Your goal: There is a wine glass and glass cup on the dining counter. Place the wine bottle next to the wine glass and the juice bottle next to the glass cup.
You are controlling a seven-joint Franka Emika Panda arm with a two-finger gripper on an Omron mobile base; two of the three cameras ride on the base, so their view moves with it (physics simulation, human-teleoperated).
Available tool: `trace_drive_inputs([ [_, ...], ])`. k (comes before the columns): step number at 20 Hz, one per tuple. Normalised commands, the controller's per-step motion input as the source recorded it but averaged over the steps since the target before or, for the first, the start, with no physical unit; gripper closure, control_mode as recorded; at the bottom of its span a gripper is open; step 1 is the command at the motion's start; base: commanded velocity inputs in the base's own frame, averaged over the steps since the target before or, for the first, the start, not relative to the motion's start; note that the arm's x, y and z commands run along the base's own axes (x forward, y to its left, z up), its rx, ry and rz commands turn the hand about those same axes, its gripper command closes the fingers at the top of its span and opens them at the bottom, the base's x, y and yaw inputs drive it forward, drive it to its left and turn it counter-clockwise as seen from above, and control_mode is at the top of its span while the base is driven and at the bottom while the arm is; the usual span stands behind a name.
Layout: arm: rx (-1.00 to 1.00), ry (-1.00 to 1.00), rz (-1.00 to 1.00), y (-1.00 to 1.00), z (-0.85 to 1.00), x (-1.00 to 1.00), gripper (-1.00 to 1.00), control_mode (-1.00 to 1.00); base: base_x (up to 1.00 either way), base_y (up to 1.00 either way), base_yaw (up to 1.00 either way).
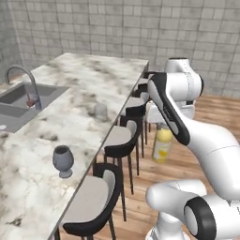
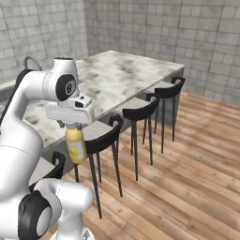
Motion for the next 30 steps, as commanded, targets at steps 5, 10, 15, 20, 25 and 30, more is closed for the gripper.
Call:
trace_drive_inputs([
  [5, 0.0, 0.0, 0.0, 0.0, 0.0, 0.0, 1.0, 1.0, 0.45, -0.31, 0.43],
  [10, 0.0, 0.0, 0.0, 0.0, 0.0, 0.0, 1.0, 1.0, 0.45, -0.35, 0.36],
  [15, 0.0, 0.0, 0.0, 0.0, 0.0, 0.0, 1.0, 1.0, 0.4, -0.38, 0.33],
  [20, 0.0, 0.0, 0.0, 0.0, 0.0, 0.0, 1.0, 1.0, 0.39, -0.39, 0.32],
  [25, 0.0, 0.0, 0.0, 0.0, 0.0, 0.0, 1.0, 1.0, 0.39, -0.37, 0.32],
  [30, 0.0, 0.0, 0.0, 0.0, 0.0, 0.0, 1.0, 1.0, 0.22, -0.16, 0.14],
])
